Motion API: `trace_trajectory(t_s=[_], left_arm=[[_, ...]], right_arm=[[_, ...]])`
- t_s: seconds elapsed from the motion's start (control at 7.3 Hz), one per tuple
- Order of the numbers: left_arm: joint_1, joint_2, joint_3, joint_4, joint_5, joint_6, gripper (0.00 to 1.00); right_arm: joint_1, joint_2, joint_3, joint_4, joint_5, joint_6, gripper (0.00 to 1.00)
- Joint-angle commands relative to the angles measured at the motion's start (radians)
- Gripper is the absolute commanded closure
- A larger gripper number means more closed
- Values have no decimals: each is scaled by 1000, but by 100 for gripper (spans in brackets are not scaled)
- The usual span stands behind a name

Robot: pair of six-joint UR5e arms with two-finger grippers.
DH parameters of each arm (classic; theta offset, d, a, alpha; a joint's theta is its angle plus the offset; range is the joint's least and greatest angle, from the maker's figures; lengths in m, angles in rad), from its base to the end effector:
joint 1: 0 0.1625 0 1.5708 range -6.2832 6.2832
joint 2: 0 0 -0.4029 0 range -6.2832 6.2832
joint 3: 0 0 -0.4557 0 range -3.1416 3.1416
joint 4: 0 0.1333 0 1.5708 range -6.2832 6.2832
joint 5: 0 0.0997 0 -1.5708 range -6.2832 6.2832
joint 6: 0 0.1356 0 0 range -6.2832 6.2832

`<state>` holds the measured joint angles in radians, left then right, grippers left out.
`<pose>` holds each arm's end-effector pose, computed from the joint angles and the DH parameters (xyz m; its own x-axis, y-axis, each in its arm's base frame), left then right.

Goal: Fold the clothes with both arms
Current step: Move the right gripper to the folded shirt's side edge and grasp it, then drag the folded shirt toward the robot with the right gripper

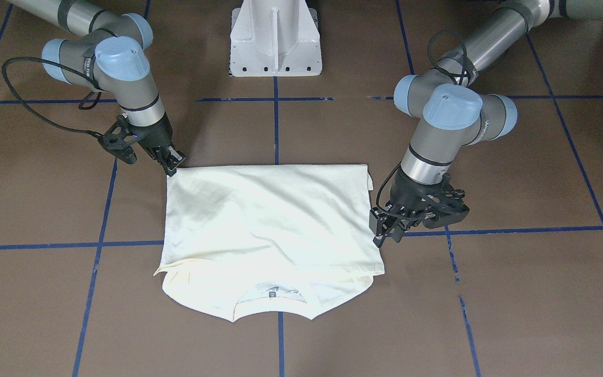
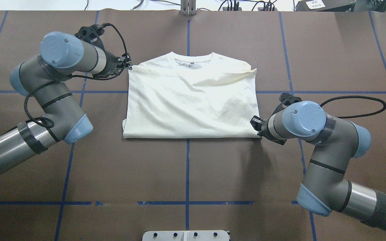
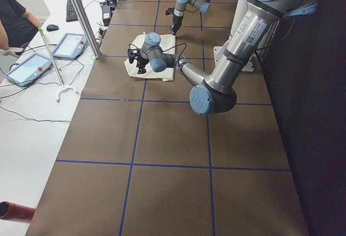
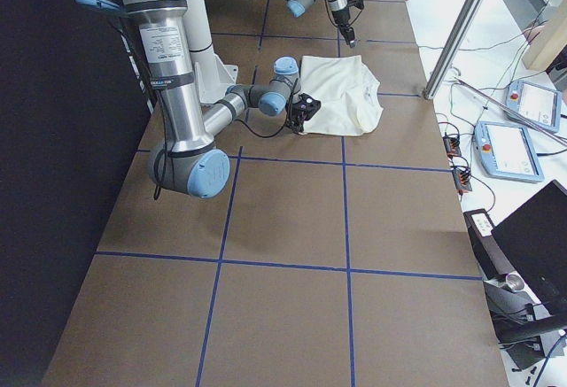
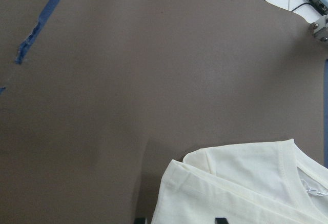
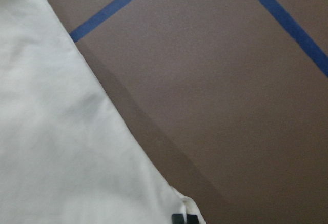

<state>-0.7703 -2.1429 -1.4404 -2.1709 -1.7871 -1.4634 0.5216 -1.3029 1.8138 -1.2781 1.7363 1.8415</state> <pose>0.4978 -0.6282 0.2872 0.4188 -0.2604 -0.8700 0.5052 0.8629 -0.0151 -0.5253 -0.4299 0.3493 0.4760 0.5777 0.6631 -0.5354 0.7885 -0.3027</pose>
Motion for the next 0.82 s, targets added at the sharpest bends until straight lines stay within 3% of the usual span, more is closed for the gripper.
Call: trace_trajectory(t_s=[0.0,0.27,0.41,0.55,0.68], left_arm=[[5,-12,-20,-4,-3,-5,46],[65,-11,-72,-7,-6,1,46],[66,-11,-74,-59,-11,5,46],[68,-6,-83,-104,-21,5,46],[68,-3,-98,-116,-129,6,46]], right_arm=[[-44,-147,217,-13,26,-7,100],[-209,-400,524,-15,171,11,100],[-356,-432,601,-17,222,118,100],[-511,-432,599,-18,215,169,100],[-537,-429,599,-17,207,168,51]])
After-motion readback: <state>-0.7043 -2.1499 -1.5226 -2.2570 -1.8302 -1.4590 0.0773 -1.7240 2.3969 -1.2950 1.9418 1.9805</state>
